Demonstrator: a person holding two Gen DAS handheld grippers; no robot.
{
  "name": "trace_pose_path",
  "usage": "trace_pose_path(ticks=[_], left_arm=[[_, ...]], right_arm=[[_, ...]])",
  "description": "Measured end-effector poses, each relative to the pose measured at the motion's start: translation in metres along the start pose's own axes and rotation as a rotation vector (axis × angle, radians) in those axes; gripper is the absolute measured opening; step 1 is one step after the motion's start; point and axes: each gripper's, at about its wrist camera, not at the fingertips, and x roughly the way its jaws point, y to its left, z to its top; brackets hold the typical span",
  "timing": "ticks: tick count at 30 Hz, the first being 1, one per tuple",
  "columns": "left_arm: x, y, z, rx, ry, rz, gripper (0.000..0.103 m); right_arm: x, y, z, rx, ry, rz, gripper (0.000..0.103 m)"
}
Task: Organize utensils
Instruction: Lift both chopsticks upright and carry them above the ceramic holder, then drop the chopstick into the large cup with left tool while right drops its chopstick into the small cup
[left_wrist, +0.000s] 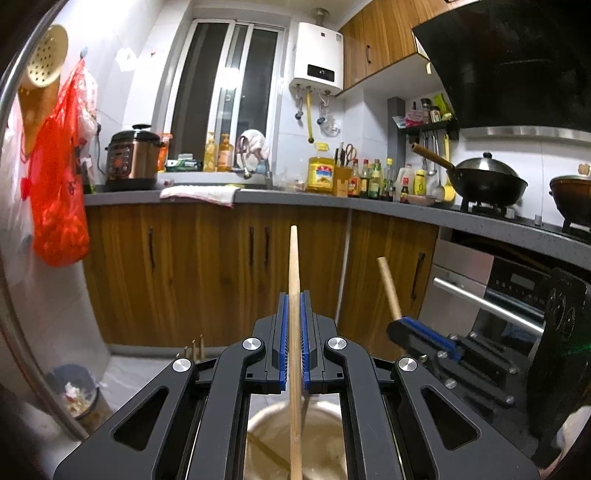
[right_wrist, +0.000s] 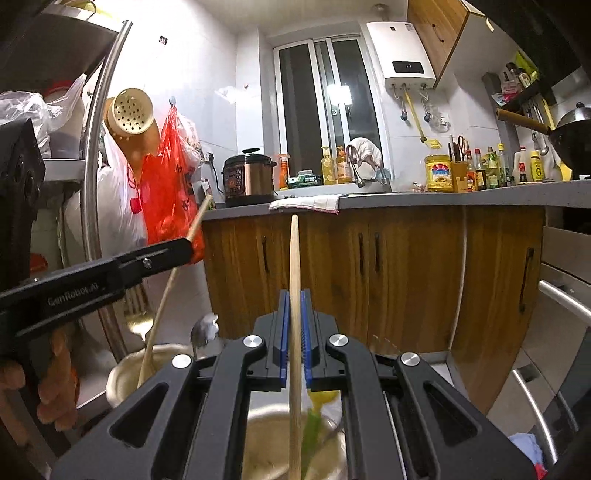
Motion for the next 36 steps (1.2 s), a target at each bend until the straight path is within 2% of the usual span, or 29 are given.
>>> trace_pose_path(ticks=[5, 8, 14, 22, 29, 36], left_arm=[[-0.020, -0.005, -0.002, 0.023, 0.047, 0.027, 0.006], [-0.031, -0.004, -0.008, -0.004, 0.069, 0.048, 0.006], [-0.052, 0.005, -0.025, -0.073, 0.063, 0.072, 0.006], [-0.053, 0.014, -0.043, -0.081, 0.103, 0.062, 0.006], [-0.042, 0.011, -0.052, -0.062, 0.159, 0.052, 0.006], [-0.039, 0.015, -0.055, -0.076, 0.178, 0.058, 0.006]], right_arm=[[-0.026, -0.012, -0.002, 0.032, 0.052, -0.005, 0.006], [-0.042, -0.018, -0.005, 0.047, 0.073, -0.008, 0.006], [-0.063, -0.021, -0.016, 0.065, 0.089, -0.001, 0.006], [-0.054, -0.027, -0.030, 0.091, 0.149, 0.002, 0.005], [-0.049, -0.033, -0.030, 0.117, 0.167, 0.002, 0.005], [-0.045, -0.038, -0.032, 0.139, 0.190, 0.004, 0.006]])
